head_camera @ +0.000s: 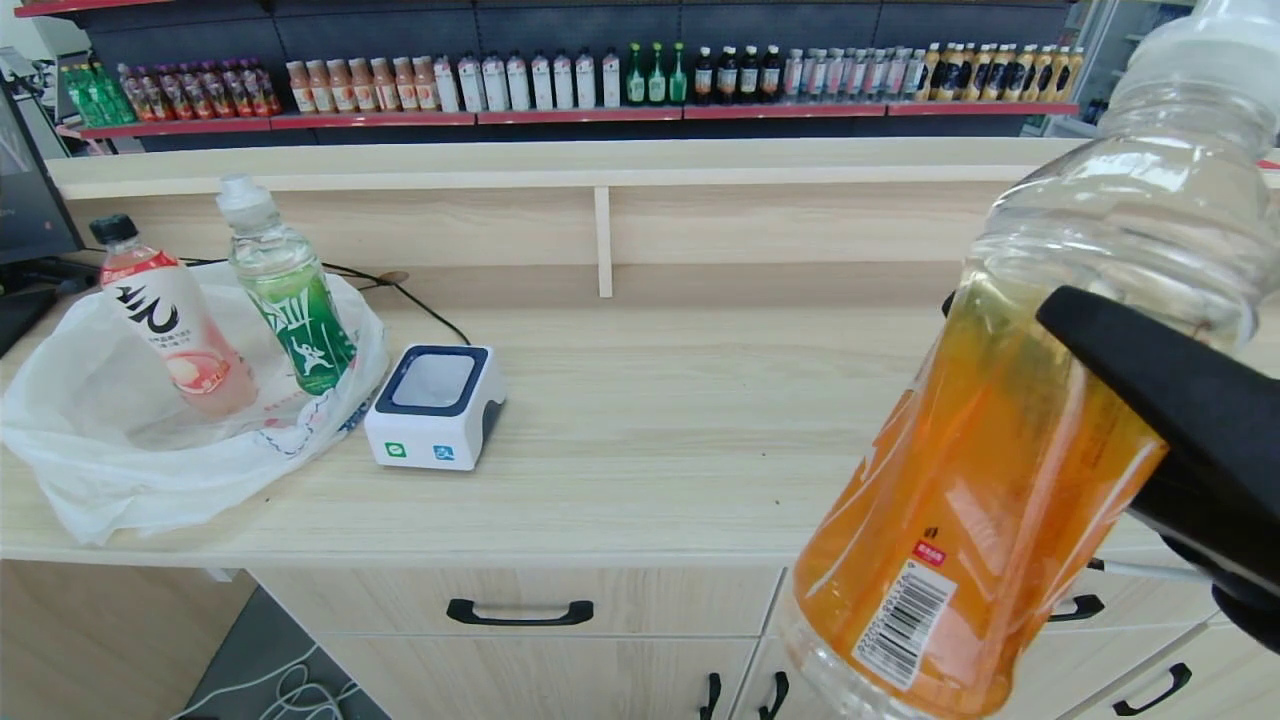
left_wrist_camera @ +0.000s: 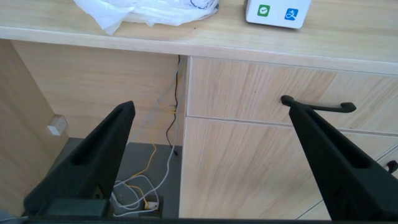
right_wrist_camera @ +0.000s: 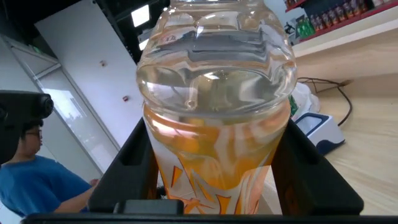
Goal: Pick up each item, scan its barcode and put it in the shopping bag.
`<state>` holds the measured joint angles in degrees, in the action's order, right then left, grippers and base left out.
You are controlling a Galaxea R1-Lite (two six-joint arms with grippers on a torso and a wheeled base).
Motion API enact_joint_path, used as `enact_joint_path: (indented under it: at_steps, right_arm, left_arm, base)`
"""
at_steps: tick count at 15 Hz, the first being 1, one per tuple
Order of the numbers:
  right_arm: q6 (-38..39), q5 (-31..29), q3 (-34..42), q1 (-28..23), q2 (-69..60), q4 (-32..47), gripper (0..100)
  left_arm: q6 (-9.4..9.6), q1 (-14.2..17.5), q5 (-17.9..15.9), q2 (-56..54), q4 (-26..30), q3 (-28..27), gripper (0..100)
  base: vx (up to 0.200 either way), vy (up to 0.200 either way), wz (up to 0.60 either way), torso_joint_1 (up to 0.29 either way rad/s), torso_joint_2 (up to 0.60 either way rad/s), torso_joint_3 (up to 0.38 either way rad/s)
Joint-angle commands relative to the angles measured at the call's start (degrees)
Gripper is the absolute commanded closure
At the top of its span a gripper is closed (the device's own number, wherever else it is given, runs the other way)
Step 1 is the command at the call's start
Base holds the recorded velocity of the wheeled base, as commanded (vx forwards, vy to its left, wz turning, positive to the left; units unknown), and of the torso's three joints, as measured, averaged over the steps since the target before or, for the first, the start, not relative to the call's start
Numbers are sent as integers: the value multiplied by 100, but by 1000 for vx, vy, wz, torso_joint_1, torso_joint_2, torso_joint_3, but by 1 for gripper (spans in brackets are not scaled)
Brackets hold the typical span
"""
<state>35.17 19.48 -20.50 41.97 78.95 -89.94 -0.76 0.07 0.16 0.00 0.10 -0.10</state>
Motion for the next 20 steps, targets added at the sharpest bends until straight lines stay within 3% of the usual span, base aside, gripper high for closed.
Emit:
enact_joint_path:
  at_steps: [1, 3, 9, 11, 16, 18, 20]
  right_arm:
    - [-318, -23, 90, -93, 270, -6, 100]
    - [-546, -85, 108, -110, 376, -6, 100]
    - [-2322, -1060, 249, -172, 877, -6, 100]
    - [-2840, -1763, 99, -225, 1088, -6, 100]
    - [-3860, -2625, 486, -989, 1079, -6, 100]
    - [-4000, -2713, 389, -1420, 1000, -6, 100]
    - [-3992, -2678, 372, -1455, 938, -6, 100]
  left_arm:
    - [-4, 1, 2, 0, -1, 1, 0]
    - [-4, 1, 2, 0, -1, 1, 0]
    - [-4, 1, 2, 0, -1, 1, 0]
    - [-4, 1, 2, 0, -1, 1, 0]
    - [-4, 1, 2, 0, -1, 1, 0]
    - [-4, 1, 2, 0, -1, 1, 0]
    - [-4, 1, 2, 0, -1, 1, 0]
  base:
    - [0, 0, 0, 0, 0, 0]
    - [0, 0, 0, 0, 0, 0]
    - [0, 0, 0, 0, 0, 0]
    - [0, 0, 0, 0, 0, 0]
    - [0, 0, 0, 0, 0, 0]
    - [0, 0, 0, 0, 0, 0]
    - [0, 0, 0, 0, 0, 0]
